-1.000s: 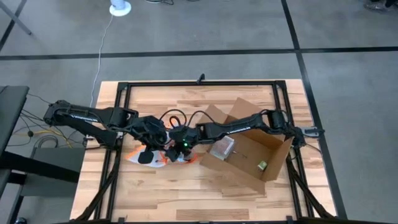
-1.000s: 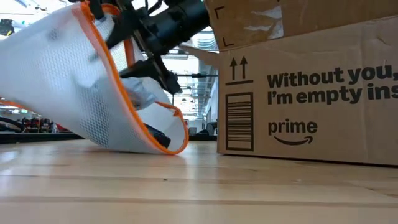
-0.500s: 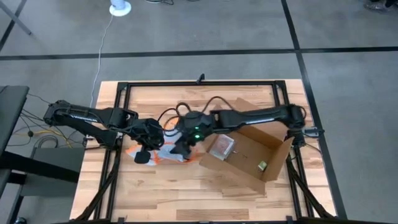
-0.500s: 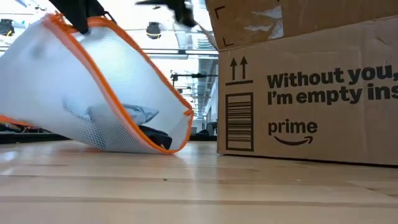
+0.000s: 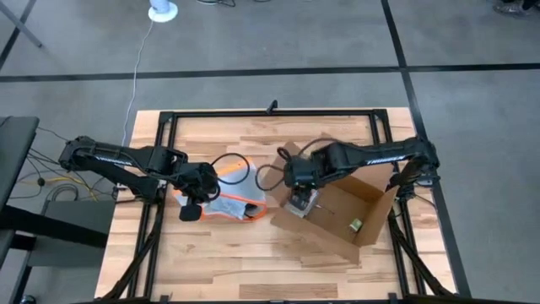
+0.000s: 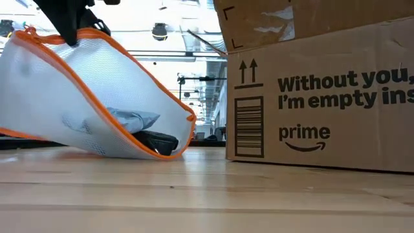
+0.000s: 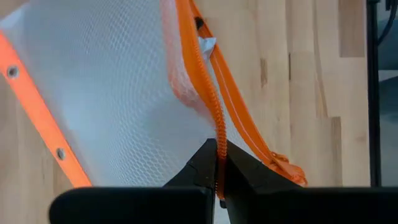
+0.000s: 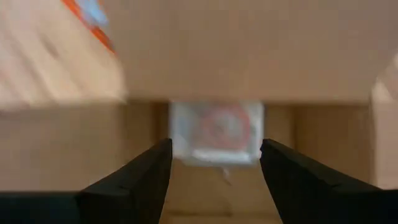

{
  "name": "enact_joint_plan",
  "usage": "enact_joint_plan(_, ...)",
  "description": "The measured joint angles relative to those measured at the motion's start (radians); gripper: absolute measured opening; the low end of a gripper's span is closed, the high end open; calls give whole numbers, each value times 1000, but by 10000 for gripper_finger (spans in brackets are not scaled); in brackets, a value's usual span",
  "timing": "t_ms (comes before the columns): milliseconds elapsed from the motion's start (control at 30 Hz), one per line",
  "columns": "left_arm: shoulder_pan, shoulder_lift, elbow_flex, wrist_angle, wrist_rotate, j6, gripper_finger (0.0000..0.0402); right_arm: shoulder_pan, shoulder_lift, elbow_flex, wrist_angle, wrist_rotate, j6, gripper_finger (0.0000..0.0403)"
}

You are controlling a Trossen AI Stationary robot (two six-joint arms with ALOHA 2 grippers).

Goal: Unpack boxes
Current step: Put the pink earphones into the white zip bag

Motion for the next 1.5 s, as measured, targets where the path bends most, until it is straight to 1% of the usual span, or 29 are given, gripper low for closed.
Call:
enact_joint_plan(167, 0, 0, 0, -19, -14, -96, 0, 7, 3, -202, 39, 15, -6, 226)
enact_joint_plan(267, 0, 0, 0, -19, -15, -171, 0, -7, 4, -316, 87, 13, 84, 226)
enact_joint_plan(333, 0, 0, 0, -18, -16, -214, 0, -11, 3, -376, 121, -12, 141, 226)
enact_joint_plan(467, 0, 0, 0, -17, -33, -287, 0, -11, 2, -466, 300, -105, 210, 225)
enact_joint_plan(533, 0, 0, 0, -16, -41, -308, 0, -10, 2, -495, 345, -121, 238, 225)
enact_joint_plan(600, 0, 0, 0, -14, -44, -325, 0, -16, 1, -514, 340, -120, 244, 225)
enact_joint_plan(767, 2, 0, 0, -10, -57, -337, 0, -46, -17, -557, 399, -93, 165, 225)
enact_joint_plan(900, 9, 0, 0, -10, -59, -345, 0, -62, -15, -559, 441, -93, 68, 225)
enact_joint_plan(1067, 10, 0, 0, -13, -59, -352, 0, -81, -13, -559, 450, -93, 11, 225)
enact_joint_plan(1133, 10, 0, 0, -13, -59, -355, 0, -87, -13, -585, 503, -96, 1, 225)
enact_joint_plan(1167, 10, 0, 0, -13, -59, -355, 0, -92, -12, -609, 543, -114, 0, 225)
enact_joint_plan(1233, 10, 0, 0, -13, -59, -355, 0, -101, -11, -665, 631, -188, 4, 225)
enact_joint_plan(1300, 10, 0, 0, -13, -55, -356, 0, -109, -17, -724, 733, -227, 12, 225)
enact_joint_plan(1400, 10, 0, 0, -13, -49, -356, 0, -112, -19, -779, 820, -239, 7, 225)
enact_joint_plan(1500, 10, -1, 0, -13, -49, -355, 0, -99, -19, -782, 829, -237, 6, 225)
